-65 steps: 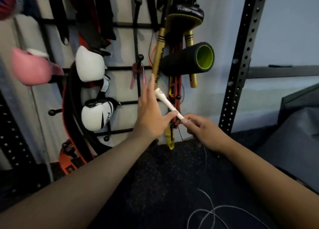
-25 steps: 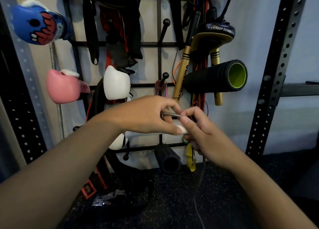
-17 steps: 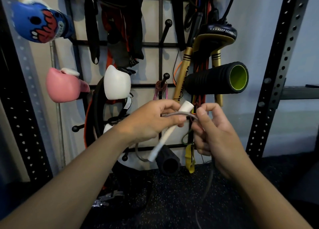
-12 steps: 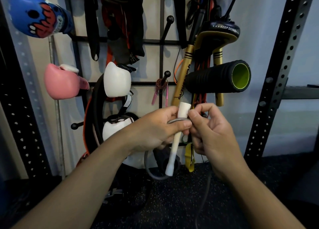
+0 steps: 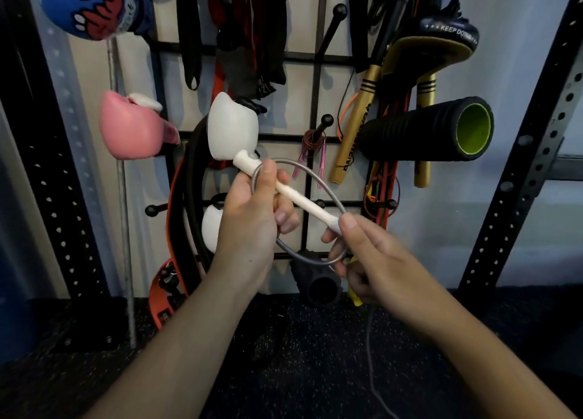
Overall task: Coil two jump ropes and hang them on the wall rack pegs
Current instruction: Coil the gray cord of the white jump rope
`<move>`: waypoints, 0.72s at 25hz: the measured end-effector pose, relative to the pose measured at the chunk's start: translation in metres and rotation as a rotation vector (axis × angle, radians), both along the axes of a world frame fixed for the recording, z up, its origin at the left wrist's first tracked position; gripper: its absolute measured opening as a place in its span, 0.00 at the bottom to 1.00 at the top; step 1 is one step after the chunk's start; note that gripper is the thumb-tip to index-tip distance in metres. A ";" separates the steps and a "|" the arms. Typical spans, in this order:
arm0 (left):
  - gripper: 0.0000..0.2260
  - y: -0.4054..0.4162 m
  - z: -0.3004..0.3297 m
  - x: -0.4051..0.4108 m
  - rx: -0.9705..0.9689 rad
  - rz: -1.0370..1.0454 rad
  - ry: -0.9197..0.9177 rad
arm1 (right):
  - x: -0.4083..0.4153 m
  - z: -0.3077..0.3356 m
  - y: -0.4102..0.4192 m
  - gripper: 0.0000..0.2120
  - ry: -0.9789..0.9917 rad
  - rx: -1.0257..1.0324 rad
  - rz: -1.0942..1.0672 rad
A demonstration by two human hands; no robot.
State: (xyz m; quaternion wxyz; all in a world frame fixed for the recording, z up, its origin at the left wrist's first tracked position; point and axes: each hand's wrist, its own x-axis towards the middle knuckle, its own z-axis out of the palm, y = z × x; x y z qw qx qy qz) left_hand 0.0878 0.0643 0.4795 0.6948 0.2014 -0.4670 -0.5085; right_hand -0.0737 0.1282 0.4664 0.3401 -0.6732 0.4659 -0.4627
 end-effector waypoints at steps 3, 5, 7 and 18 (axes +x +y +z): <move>0.10 0.001 -0.002 -0.001 0.040 0.058 -0.106 | -0.006 0.000 -0.009 0.19 0.072 -0.080 -0.037; 0.24 -0.002 -0.002 0.009 0.039 0.248 -0.453 | -0.018 0.004 -0.013 0.19 0.225 -0.136 -0.086; 0.31 -0.002 0.002 0.024 -0.141 0.472 -0.841 | -0.029 0.008 -0.013 0.19 0.405 -0.173 -0.086; 0.16 0.014 -0.003 0.006 -0.192 -0.372 -0.986 | -0.034 0.019 0.004 0.22 0.330 -0.273 -0.055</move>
